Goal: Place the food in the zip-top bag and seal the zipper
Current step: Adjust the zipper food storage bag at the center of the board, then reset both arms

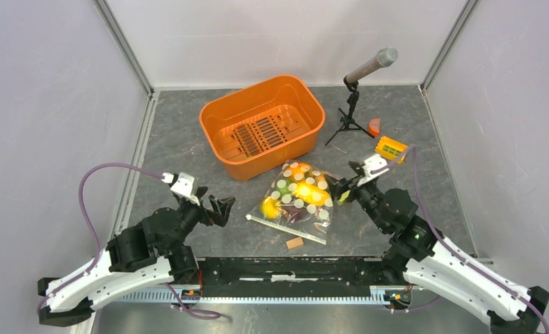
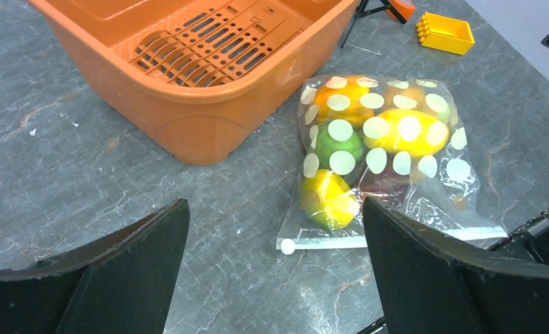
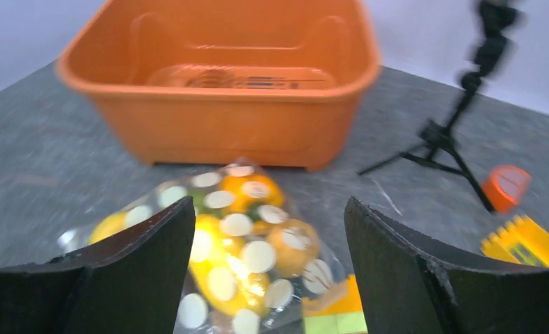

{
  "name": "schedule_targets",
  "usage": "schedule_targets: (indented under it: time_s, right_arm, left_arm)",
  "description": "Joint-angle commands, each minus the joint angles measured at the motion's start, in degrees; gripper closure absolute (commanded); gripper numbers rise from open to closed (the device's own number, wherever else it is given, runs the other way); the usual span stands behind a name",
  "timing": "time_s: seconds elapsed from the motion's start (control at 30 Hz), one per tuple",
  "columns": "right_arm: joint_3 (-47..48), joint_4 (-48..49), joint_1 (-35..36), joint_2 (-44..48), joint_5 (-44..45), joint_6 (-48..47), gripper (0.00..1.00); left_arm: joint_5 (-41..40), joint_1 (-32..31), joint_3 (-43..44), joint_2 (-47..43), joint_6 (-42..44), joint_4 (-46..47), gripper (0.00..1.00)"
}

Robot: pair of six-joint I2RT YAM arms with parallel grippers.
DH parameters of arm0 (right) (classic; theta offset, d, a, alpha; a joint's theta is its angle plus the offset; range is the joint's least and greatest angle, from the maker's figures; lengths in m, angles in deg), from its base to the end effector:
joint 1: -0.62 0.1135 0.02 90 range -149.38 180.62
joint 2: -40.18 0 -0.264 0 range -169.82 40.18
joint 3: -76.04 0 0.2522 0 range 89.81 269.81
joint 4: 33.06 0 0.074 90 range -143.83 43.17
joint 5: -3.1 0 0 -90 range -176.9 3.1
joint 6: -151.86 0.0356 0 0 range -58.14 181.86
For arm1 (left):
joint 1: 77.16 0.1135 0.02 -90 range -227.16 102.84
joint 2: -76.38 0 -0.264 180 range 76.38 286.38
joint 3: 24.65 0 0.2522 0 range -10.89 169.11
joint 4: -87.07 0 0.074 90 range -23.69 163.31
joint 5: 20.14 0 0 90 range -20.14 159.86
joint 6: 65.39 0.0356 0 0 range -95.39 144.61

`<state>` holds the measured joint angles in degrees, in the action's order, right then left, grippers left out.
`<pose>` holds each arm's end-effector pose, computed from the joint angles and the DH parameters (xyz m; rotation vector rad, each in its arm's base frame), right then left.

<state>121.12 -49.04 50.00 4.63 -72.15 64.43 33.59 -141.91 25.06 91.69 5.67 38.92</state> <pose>0.1121 0.1168 0.2966 -0.4919 1.6283 0.4645 0.0503 -0.0572 0.3013 0.2641 1.7695 -0.4844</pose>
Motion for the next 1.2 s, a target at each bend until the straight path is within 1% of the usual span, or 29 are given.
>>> schedule_targets:
  time_s: [0.0,0.1,0.2,0.3,0.33,0.43,0.5,0.6,0.67,0.77,0.83,0.97,1.07,1.13,1.17]
  right_arm:
    - [-12.13,10.85,-0.12,7.87,22.01,6.46,0.16]
    - [-15.70,11.28,-0.12,10.70,29.58,8.34,0.12]
    - [-17.10,10.14,-0.14,10.67,35.36,8.45,0.08]
    - [-17.88,11.52,-0.12,8.13,38.30,1.52,0.03]
    - [-17.27,10.15,-0.16,6.74,39.88,0.66,0.02]
    - [-15.20,5.95,-0.16,3.51,45.96,3.84,0.02]
    - [-14.46,4.01,-0.12,2.27,49.78,8.96,0.02]
    - [-15.93,6.60,-0.17,2.50,51.44,9.68,0.02]
    - [-17.54,8.57,-0.13,3.29,52.11,9.48,0.02]
    - [-20.51,12.38,-0.14,4.83,52.20,8.77,0.02]
    - [-21.89,14.78,-0.24,5.55,52.31,8.28,0.02]
    - [-22.83,16.70,-0.24,7.04,51.41,6.01,0.02]
    - [-23.12,16.13,-0.26,8.82,50.77,5.34,0.02]
    - [-23.52,14.84,-0.25,11.01,49.08,6.08,0.02]
    - [-23.86,14.59,-0.21,11.92,48.09,6.00,0.02]
  left_arm:
    - [-4.10,-0.20,2.38,0.63,-4.30,-2.13,0.00]
    - [-6.97,-0.21,2.75,0.15,-5.62,-3.28,0.00]
    - [-7.15,-0.21,2.16,-0.43,-3.79,-1.22,0.00]
    - [-7.05,-0.20,2.41,1.81,-2.05,-1.05,0.00]
    - [-7.12,-0.25,2.71,3.20,-1.99,-1.20,0.00]
    - [-5.98,-0.16,3.44,8.18,-1.05,0.37,0.00]
    - [-5.61,0.07,4.46,11.55,-0.74,0.62,0.00]
    - [-7.99,1.78,6.58,14.01,1.62,-0.88,0.00]
    - [-7.31,5.61,8.01,13.72,4.17,-0.38,0.00]
    - [0.29,11.59,10.54,14.25,7.26,0.64,0.00]
    - [2.96,13.22,11.79,16.79,7.43,0.43,0.00]
    - [4.58,17.30,10.96,21.27,8.66,3.57,0.00]
    - [10.12,24.15,8.80,20.62,8.00,6.51,0.00]
    - [13.53,31.25,7.84,19.07,6.24,8.50,0.00]
    - [16.89,34.87,7.39,19.00,5.56,9.74,0.00]
